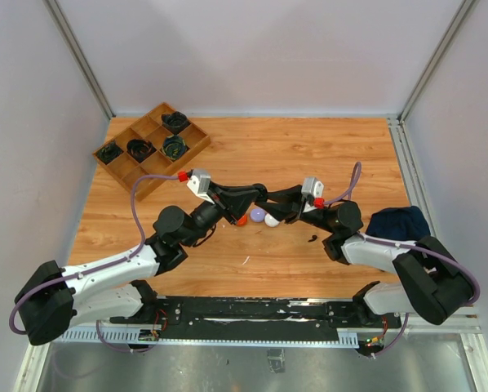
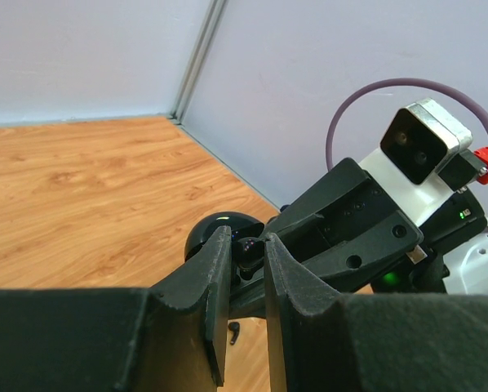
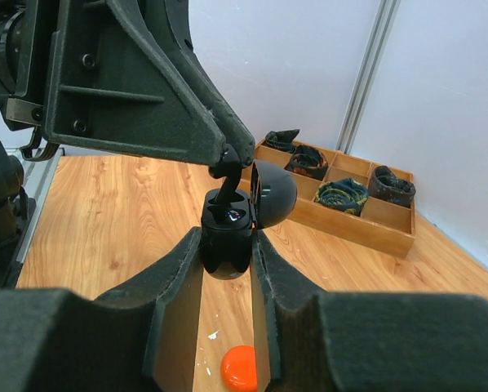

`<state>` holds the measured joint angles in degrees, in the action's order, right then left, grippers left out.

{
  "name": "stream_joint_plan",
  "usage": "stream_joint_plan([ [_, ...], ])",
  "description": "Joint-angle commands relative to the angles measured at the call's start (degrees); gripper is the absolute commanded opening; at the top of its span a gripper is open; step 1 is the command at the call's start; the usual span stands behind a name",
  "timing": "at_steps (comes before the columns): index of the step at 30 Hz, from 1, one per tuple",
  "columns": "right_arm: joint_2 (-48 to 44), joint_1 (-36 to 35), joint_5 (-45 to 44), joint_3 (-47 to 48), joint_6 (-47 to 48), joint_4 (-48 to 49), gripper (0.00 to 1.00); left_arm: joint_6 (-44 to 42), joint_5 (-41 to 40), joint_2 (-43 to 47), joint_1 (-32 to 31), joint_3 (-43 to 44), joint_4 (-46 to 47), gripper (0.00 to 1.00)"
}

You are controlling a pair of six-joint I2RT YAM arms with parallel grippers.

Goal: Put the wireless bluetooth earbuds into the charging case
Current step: Place the earbud in the charging case.

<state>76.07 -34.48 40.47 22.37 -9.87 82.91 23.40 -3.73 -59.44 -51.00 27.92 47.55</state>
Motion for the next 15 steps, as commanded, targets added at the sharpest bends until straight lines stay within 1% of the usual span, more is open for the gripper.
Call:
stream_joint_plan([
  [1, -1.6, -0.93, -0.28, 1.29, -0.5, 4.42, 0.13, 0.54, 0.5, -0.23, -0.85, -0.93, 1.57, 0.16],
  [11, -1.48, -0.93, 0.02, 1.22, -0.41, 4.45, 0.13, 0.45, 1.85, 0.34, -1.12, -2.58, 1.49, 0.2],
  [15, -1.69, -0.93, 0.25, 1.15, -0.28, 4.42, 0.13, 0.18, 0.65, 0.46, -1.12, -3.36, 1.41, 0.23],
])
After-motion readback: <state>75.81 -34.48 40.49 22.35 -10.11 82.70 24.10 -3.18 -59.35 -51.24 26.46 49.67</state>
